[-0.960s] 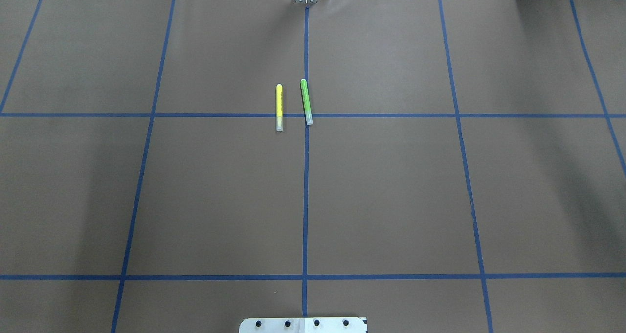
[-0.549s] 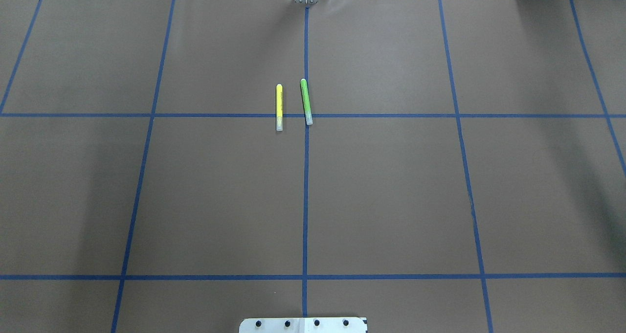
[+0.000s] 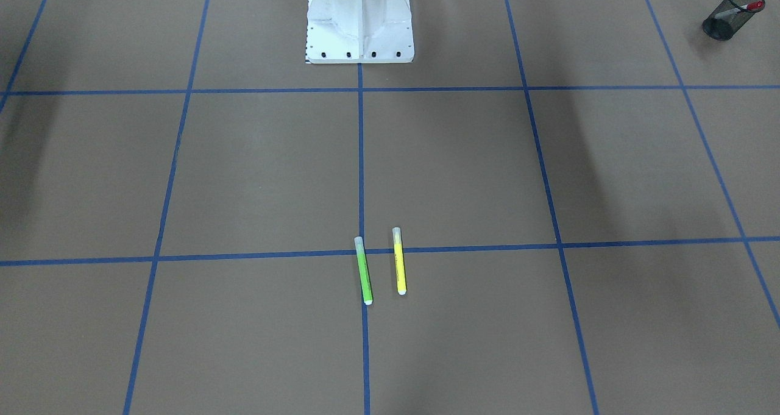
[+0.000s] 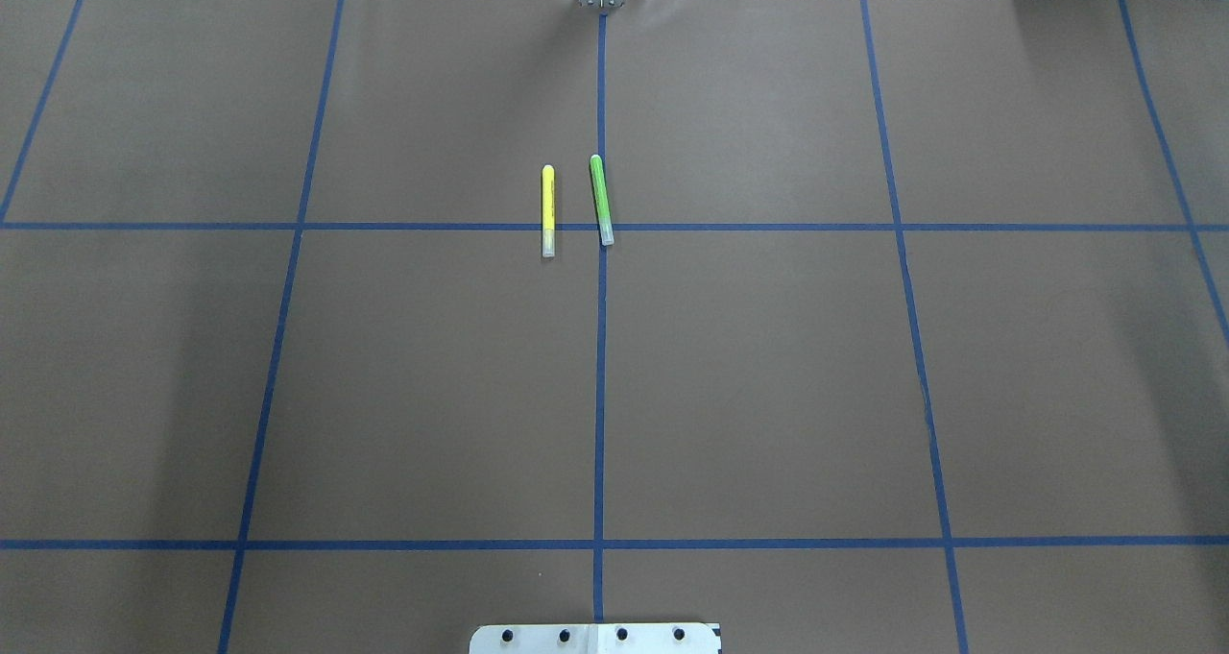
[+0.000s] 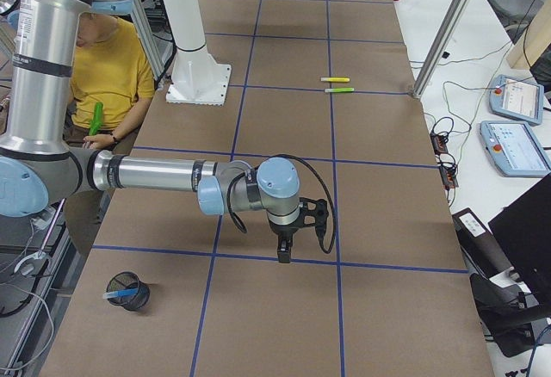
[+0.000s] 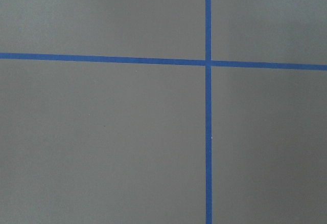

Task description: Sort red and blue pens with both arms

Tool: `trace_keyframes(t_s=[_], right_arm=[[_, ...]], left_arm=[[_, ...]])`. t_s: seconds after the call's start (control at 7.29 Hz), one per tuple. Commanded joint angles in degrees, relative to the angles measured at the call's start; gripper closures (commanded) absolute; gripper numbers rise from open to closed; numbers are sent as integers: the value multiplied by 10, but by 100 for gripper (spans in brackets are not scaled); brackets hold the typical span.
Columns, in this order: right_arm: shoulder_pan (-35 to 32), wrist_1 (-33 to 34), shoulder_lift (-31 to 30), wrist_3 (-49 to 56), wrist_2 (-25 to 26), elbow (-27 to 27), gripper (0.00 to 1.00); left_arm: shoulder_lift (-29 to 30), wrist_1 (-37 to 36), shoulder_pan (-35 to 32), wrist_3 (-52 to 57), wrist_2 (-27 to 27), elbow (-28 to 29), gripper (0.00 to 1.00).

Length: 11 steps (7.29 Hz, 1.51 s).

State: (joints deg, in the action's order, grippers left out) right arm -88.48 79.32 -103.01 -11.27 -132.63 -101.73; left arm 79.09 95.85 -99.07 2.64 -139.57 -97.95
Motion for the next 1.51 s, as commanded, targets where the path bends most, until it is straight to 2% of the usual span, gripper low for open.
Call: trace_keyframes(t_s=[0.0,0.27,0.41,0.69,0.82,1.37], right_arm=[[-5,52,-4,10,-4,-26,0],[26,81,-2,76,14,-28,0],[41,93,3,109,40,-28,0],[2,140,4,192,47,-33,0],[-2,184,9,195,46,-55,0],[-5,190,9,186,39,-43,0]], left_arm=[[0,0,0,1,0,0,1],[0,0,-1,2,0,1,0],[-1,0,-1,3,0,1,0],[-1,0,0,3,0,0,0],[-1,0,0,1,0,0,0],[2,-6,0,-19,6,2,0]])
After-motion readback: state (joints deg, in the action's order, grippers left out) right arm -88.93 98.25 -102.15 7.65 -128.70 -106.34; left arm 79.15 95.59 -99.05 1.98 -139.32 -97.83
